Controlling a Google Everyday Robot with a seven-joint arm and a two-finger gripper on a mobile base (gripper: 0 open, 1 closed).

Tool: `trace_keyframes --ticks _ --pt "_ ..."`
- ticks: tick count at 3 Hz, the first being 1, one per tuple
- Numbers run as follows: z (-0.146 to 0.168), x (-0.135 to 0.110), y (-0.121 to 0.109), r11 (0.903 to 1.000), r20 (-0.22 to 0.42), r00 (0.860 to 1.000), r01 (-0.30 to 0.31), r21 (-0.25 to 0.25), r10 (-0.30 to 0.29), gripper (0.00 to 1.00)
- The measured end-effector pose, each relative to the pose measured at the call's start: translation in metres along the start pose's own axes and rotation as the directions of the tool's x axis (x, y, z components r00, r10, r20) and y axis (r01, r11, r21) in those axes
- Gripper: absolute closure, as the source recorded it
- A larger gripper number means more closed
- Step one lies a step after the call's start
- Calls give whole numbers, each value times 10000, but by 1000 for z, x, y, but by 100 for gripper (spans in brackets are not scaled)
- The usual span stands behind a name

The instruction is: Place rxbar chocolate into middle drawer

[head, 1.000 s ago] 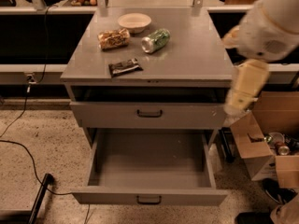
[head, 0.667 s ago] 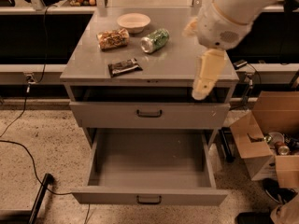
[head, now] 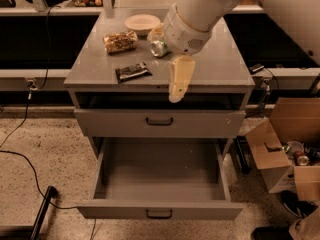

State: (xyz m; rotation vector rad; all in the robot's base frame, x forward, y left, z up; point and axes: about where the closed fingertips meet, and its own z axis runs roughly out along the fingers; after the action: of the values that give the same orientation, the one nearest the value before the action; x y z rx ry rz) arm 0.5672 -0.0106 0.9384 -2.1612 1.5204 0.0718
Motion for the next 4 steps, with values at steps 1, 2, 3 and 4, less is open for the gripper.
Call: trace_keyframes --ticks 1,2,3,4 --pt "1 0 0 10000 12 10000 86 -11 -86 0" --pt "16 6 -11 9985 -309 9995 -32 -553 15 0" --pt "39 22 -38 9904 -885 9960 -35 -1379 -88 0" --pt "54 29 -70 9851 -1227 9922 1 -1721 -216 0"
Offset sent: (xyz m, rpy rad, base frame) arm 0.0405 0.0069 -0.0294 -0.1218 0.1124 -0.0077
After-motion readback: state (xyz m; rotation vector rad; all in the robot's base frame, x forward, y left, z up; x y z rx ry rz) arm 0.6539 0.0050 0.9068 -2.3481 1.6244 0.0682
